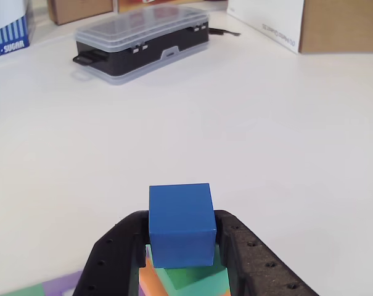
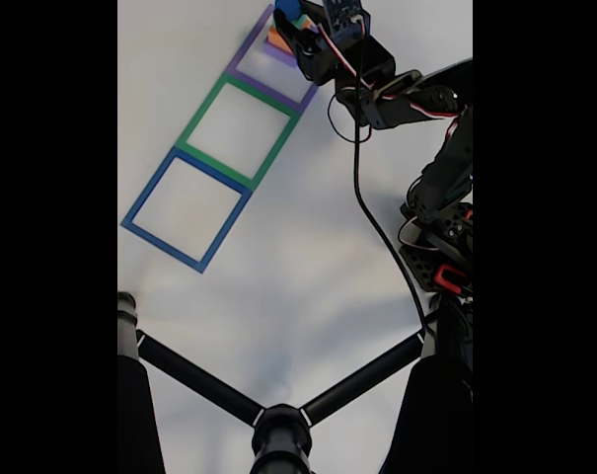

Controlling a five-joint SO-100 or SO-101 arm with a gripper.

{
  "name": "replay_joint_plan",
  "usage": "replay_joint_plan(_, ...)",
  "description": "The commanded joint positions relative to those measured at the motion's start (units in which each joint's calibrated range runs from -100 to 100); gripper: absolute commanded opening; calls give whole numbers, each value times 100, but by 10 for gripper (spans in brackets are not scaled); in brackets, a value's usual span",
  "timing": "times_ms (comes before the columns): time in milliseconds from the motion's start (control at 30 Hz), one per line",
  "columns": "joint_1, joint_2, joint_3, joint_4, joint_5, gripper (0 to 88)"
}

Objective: Tower of hanoi

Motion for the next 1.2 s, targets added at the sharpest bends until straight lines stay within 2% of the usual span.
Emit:
replay_joint_plan(0, -116, -1097, -95, 986, 0, 22)
replay_joint_plan(100, -170, -1882, -313, 2225, 0, 22)
replay_joint_plan(333, -383, -3436, -2030, 6247, 0, 26)
replay_joint_plan(533, -734, -3781, -4348, 9501, 0, 26)
replay_joint_plan(667, -1054, -3693, -6020, 11306, 0, 26)
replay_joint_plan(900, -1649, -3260, -8346, 13184, 0, 29)
replay_joint_plan(1167, -2022, -3388, -8409, 13605, 0, 32)
